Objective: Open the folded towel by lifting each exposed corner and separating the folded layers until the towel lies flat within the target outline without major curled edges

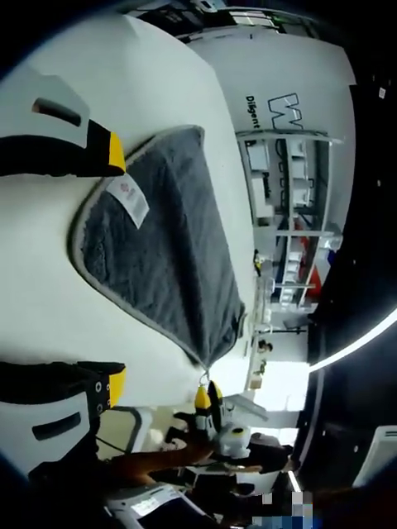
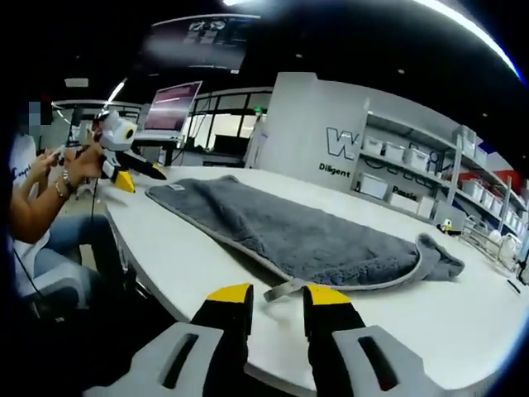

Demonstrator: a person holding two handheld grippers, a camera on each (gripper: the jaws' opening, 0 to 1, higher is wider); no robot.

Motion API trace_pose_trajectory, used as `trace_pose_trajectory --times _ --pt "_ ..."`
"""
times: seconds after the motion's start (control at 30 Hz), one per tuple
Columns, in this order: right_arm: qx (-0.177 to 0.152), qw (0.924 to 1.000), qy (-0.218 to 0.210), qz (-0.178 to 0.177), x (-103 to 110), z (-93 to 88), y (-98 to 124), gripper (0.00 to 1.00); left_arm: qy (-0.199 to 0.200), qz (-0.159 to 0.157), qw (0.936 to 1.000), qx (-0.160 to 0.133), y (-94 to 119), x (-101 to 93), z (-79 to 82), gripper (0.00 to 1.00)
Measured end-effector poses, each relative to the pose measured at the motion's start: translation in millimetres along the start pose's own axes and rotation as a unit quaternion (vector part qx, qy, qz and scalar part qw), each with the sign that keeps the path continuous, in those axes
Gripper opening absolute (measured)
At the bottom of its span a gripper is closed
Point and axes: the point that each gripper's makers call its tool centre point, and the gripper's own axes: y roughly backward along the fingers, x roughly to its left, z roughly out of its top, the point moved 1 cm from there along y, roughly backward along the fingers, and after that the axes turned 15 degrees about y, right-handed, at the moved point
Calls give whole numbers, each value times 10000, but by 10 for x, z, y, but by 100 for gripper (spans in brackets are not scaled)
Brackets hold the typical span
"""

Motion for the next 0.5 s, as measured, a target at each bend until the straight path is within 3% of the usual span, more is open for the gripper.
trace_pose_trajectory --times 0.27,0.4,0.5 --pt "141 9996 22 -230 -105 -36 48 55 266 134 9995 -66 9 61 -2 88" --pt "258 9994 -98 -185 -95 -89 37 82 291 259 9992 -33 17 93 -31 86" --pt "172 9994 -210 -236 -112 -60 35 100 272 236 9993 -32 52 60 -33 83"
